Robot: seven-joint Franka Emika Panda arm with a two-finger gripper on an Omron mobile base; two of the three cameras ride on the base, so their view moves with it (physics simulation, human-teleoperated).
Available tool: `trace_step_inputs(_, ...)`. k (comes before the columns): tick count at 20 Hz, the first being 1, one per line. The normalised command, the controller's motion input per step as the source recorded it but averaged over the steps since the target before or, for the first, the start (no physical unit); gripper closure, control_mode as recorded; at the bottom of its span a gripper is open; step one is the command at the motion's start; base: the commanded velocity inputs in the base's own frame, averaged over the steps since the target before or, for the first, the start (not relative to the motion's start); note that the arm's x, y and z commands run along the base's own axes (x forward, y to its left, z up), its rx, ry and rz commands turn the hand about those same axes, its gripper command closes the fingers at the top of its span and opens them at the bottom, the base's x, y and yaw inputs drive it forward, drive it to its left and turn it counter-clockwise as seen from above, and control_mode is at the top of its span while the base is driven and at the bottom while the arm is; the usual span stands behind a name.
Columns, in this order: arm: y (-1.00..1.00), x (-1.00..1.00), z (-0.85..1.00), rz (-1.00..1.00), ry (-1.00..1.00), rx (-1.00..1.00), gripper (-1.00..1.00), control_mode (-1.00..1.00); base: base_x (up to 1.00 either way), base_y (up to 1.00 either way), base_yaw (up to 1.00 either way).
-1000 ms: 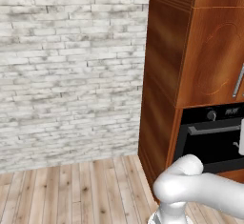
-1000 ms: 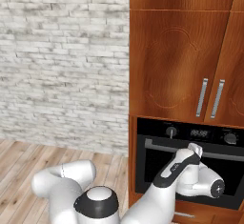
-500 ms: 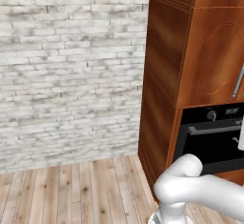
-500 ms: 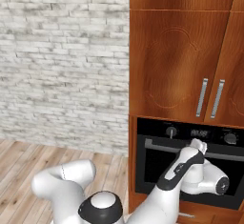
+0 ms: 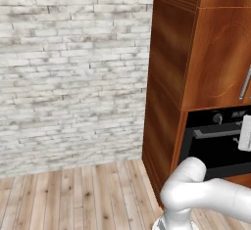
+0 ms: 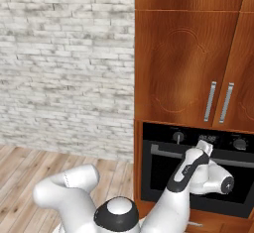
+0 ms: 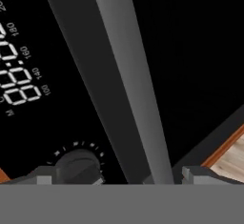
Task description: Take the fish from the oven and place it on the plate on the counter.
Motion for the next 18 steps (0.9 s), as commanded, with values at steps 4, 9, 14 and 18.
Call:
trace_step_inputs(4,-0.02,0.04,-0.34,0.0,0.02,0.0,-1.0,-1.0,0.0,0.0,0.0)
trace_step_inputs(9,-0.1,0.03,-0.41,-0.03,0.02,0.0,-1.0,-1.0,0.0,0.0,0.0)
trace_step_inputs(14,-0.12,0.32,-0.11,-0.14,0.0,0.0,-1.0,-1.0,0.0,0.0,0.0)
trace_step_inputs(18,-0.2,0.41,0.0,-0.14,0.0,0.0,-1.0,-1.0,0.0,0.0,0.0)
